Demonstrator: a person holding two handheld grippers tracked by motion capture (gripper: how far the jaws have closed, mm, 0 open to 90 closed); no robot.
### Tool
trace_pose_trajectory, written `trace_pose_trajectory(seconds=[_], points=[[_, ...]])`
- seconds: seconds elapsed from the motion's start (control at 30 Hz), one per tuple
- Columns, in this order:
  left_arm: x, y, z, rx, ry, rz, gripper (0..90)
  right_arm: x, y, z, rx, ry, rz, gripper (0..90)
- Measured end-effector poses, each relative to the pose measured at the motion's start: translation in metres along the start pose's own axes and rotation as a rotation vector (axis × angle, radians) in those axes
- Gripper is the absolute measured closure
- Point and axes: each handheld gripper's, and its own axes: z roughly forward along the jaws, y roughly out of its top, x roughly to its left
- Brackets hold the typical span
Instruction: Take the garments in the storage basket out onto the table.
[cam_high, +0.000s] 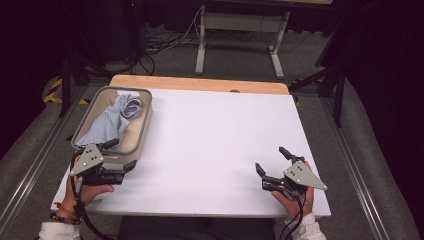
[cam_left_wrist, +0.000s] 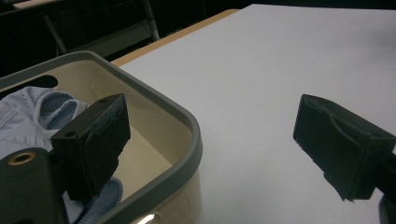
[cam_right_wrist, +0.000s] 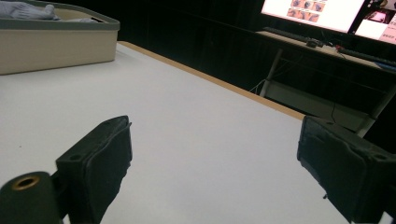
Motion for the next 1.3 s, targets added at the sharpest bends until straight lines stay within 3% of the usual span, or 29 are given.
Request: trace_pose_trajectory(seconds=[0.37, 0.47, 0.57, 0.6, 0.73, 0.77, 0.83, 0.9, 0.93, 0.97, 1.07, 1.13, 1.3], points=[[0.0, 0.005, 0.002, -0.006, -0.013, 0.0, 11.1, 0.0, 0.0, -0.008, -0.006, -0.018, 0.0, 10.7], [0.002, 0.009, 0.002, -0.005, 0.001, 0.01, 11.1, -0.001, 0.0, -0.008, -0.001, -0.02, 0.007, 10.7], [0.014, 0.019, 0.0, -0.001, 0.018, -0.016, 10.0, 0.001, -0.001, -0.007, 0.006, -0.015, -0.001, 10.7], [0.025, 0.026, 0.001, 0.024, 0.041, -0.039, 10.0, 0.002, -0.001, -0.006, 0.011, -0.014, -0.003, 10.7], [0.037, 0.033, 0.004, 0.068, 0.072, -0.043, 8.4, 0.003, -0.002, -0.002, 0.018, -0.004, 0.003, 10.7], [0.058, 0.041, 0.013, 0.156, 0.102, -0.037, 8.2, 0.004, -0.002, 0.001, 0.029, 0.0, -0.003, 10.7], [0.065, 0.044, 0.016, 0.183, 0.114, -0.04, 8.1, 0.004, -0.003, 0.002, 0.036, 0.002, -0.008, 10.6], [0.08, 0.048, 0.023, 0.243, 0.109, -0.063, 7.2, 0.004, -0.004, 0.003, 0.05, 0.007, -0.005, 10.4], [0.096, 0.052, 0.032, 0.312, 0.113, -0.089, 7.0, 0.004, -0.004, 0.004, 0.056, 0.006, 0.003, 10.3], [0.096, 0.052, 0.032, 0.312, 0.113, -0.089, 6.9, 0.004, -0.004, 0.004, 0.056, 0.006, 0.003, 10.3], [0.114, 0.053, 0.047, 0.415, 0.151, -0.111, 6.9, 0.002, -0.006, 0.006, 0.071, 0.008, 0.014, 10.2], [0.126, 0.052, 0.057, 0.483, 0.151, -0.147, 6.9, 0.001, -0.007, 0.008, 0.083, 0.011, 0.023, 10.1], [0.144, 0.042, 0.081, 0.627, 0.153, -0.173, 7.3, 0.001, -0.009, 0.01, 0.102, 0.018, 0.024, 9.8]])
